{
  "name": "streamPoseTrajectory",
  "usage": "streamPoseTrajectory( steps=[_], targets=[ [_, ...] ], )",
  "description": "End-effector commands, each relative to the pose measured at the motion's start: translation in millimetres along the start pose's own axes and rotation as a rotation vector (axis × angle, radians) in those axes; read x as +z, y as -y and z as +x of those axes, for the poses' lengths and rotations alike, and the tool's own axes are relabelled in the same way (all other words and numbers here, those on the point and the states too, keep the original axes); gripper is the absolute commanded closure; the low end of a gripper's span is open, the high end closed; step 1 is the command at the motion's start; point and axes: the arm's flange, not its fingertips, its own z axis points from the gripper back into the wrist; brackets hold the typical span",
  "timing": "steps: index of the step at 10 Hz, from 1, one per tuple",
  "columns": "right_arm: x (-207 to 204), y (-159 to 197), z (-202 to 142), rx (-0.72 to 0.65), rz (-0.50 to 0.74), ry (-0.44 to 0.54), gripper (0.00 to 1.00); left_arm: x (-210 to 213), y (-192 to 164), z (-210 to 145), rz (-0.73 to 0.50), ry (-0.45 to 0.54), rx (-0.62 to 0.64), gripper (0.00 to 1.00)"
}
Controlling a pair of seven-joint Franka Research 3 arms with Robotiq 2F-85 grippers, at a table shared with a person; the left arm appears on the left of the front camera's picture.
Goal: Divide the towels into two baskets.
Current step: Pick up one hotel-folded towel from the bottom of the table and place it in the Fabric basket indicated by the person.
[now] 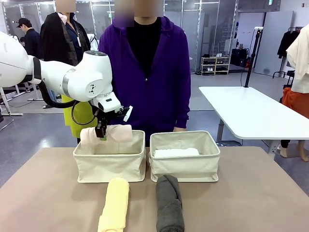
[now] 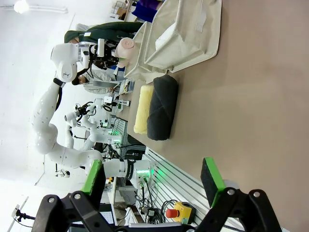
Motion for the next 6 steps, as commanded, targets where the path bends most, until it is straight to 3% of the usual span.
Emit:
streamPoseTrajectory(
  steps=[1, 2, 3, 4, 5, 6],
  targets=[
    [2.3, -2.6, -1.9, 0.010, -0.003, -0.008, 0.00, -3.8, -9.9, 3.1, 0.017, -0.031, 0.006, 0.57],
    [2.3, -2.6, -1.9, 0.010, -0.003, -0.008, 0.00, -7.8, -12.1, 5.4, 0.013, -0.034, 0.002, 0.57],
    [2.3, -2.6, -1.9, 0.010, -0.003, -0.008, 0.00, -12.5, -15.8, 5.2, 0.019, -0.045, 0.004, 0.39],
    [2.3, -2.6, -1.9, 0.010, -0.003, -0.008, 0.00, -17.0, -18.8, 6.1, 0.020, -0.041, -0.016, 0.30],
    [2.3, -2.6, -1.9, 0.010, -0.003, -0.008, 0.00, -19.6, -20.4, 7.9, 0.016, -0.038, -0.021, 0.14],
    [2.3, -2.6, -1.9, 0.010, -0.003, -0.008, 0.00, -19.8, -19.0, 10.1, 0.016, -0.025, -0.026, 0.06]
  ],
)
